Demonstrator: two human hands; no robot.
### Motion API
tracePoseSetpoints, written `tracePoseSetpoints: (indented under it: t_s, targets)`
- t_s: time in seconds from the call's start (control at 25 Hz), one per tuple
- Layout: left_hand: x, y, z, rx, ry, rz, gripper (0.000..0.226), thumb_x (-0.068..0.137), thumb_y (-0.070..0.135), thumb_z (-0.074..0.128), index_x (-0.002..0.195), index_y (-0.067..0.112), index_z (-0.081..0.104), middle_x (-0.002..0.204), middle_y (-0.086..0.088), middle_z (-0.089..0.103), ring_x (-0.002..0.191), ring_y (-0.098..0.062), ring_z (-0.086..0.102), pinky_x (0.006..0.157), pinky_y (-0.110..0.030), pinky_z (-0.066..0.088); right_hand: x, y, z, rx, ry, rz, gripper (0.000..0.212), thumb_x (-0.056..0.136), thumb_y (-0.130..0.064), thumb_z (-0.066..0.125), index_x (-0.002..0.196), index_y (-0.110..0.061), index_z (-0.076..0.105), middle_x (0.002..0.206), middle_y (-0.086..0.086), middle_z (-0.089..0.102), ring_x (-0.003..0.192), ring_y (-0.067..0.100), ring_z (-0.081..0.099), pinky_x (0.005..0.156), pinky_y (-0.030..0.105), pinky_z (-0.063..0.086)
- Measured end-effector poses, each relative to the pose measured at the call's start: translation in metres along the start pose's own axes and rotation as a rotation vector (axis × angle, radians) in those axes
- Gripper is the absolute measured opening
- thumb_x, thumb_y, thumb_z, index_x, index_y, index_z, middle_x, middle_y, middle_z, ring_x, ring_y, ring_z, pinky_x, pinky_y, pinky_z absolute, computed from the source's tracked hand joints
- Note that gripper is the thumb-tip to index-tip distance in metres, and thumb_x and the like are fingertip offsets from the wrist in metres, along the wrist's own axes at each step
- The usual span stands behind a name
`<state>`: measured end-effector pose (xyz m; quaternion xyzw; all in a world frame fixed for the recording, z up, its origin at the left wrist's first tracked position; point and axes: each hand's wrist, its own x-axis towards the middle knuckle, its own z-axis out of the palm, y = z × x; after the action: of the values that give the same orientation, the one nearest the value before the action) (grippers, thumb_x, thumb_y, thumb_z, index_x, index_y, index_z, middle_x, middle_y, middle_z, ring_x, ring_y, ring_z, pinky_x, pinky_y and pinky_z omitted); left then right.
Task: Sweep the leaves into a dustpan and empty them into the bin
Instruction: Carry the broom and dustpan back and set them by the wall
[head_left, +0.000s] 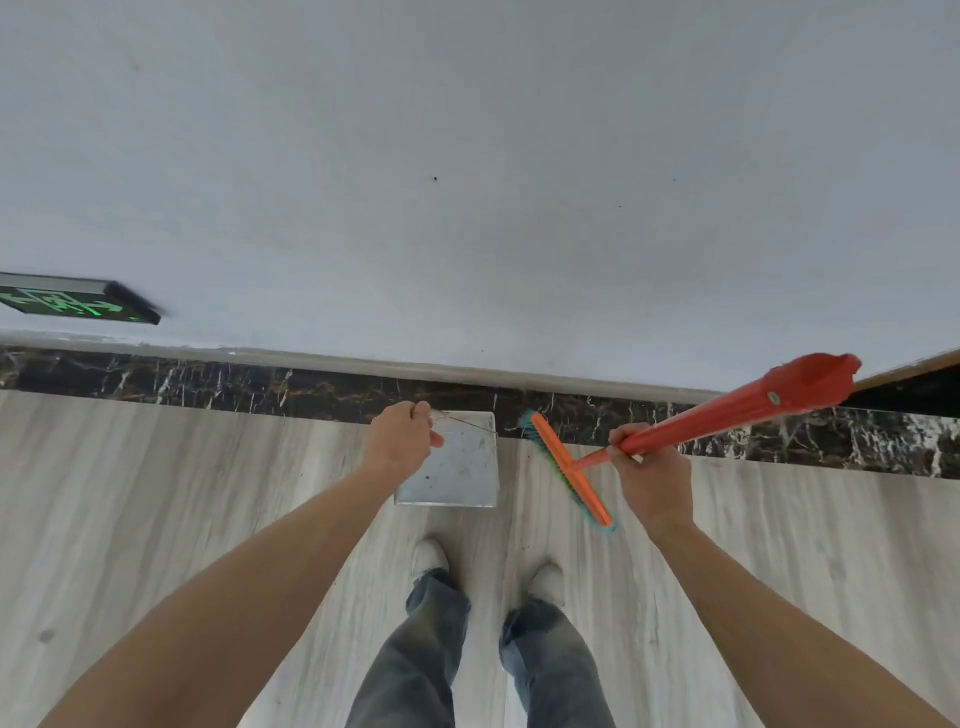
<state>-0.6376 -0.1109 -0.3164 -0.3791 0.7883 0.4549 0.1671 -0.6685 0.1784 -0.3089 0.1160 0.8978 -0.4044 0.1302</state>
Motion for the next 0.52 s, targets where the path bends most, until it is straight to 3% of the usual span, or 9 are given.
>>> tracePoseSetpoints:
  t_s: [0.12, 0.28, 0.52]
  targets:
    - [0.032, 0.005, -0.002, 0.028, -0.013, 0.024, 0.037, 0.103, 0.029, 0.035, 0.087, 0.009, 0.061, 0.071, 0.000, 0.072, 0.077, -0.021, 0.069, 0.084, -0.040, 0.057, 0.011, 0.000, 0.021, -0.006, 0.007, 0.013, 0.037, 0.084, -0.015, 0.062, 0.071, -0.050, 0.059, 0.070, -0.011, 0.067, 0.069, 0.010, 0.063, 0.069, 0.034, 0.051]
    - [0.069, 0.008, -0.003, 0.072, -0.017, 0.052, 0.035, 0.103, 0.023, 0.034, 0.088, 0.004, 0.060, 0.079, -0.008, 0.074, 0.080, -0.024, 0.068, 0.088, -0.044, 0.055, 0.016, 0.008, 0.042, -0.015, 0.021, 0.005, 0.036, 0.083, -0.011, 0.063, 0.066, -0.042, 0.056, 0.069, -0.013, 0.064, 0.066, 0.010, 0.061, 0.068, 0.038, 0.053]
    - [0.109, 0.001, 0.002, 0.064, 0.020, 0.057, 0.037, 0.103, 0.026, 0.035, 0.087, 0.003, 0.060, 0.076, -0.007, 0.074, 0.072, -0.019, 0.066, 0.085, -0.042, 0.056, 0.027, 0.025, 0.060, 0.043, 0.007, 0.005, 0.021, 0.082, -0.015, 0.067, 0.076, -0.034, 0.060, 0.075, -0.012, 0.066, 0.075, 0.010, 0.063, 0.073, 0.041, 0.055]
